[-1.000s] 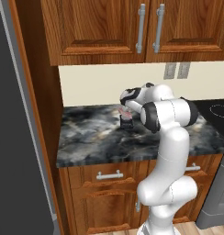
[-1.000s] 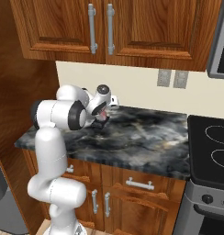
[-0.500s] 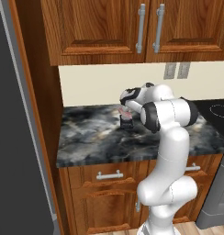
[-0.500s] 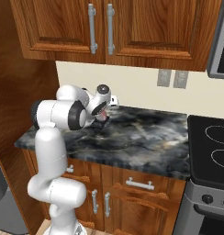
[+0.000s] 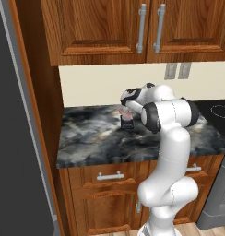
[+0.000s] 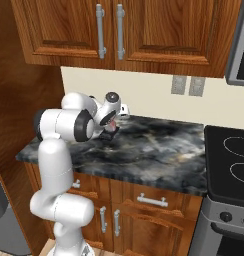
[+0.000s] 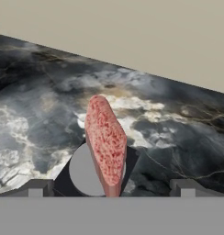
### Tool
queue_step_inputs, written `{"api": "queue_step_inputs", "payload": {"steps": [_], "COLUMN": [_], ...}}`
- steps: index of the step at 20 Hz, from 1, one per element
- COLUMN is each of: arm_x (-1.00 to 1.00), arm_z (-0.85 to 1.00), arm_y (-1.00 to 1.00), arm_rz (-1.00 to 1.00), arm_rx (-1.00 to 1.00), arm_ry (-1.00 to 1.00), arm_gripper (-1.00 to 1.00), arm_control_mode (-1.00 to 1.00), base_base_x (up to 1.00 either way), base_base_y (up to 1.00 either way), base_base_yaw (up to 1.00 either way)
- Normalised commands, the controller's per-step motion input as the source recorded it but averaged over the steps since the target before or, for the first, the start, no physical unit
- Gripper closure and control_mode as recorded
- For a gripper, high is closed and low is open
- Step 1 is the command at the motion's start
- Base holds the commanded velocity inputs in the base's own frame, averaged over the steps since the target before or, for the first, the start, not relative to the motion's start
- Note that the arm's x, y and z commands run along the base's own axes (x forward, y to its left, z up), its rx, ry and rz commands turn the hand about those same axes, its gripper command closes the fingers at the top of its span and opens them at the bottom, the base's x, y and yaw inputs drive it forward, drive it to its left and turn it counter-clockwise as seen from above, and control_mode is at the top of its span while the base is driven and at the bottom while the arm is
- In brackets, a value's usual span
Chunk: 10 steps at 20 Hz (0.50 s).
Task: Take the steak from the fridge and place it on the digital scale on the counter by the fridge. Wait a few seconds for a reading, then move it to the plate on the dining counter.
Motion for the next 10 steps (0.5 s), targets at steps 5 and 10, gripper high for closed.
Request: {"api": "queue_step_inputs", "payload": {"steps": [5, 10], "arm_x": [0.0, 0.0], "arm_z": [0.0, 0.0], "arm_y": [0.0, 0.0], "arm_rz": [0.0, 0.0], "arm_rx": [0.0, 0.0], "arm_ry": [0.0, 0.0], "arm_gripper": [-1.0, -1.0], "arm_control_mode": [-1.0, -1.0], "base_base_x": [0.0, 0.0], "base_base_y": [0.0, 0.0], "base_base_yaw": [0.0, 0.0]}}
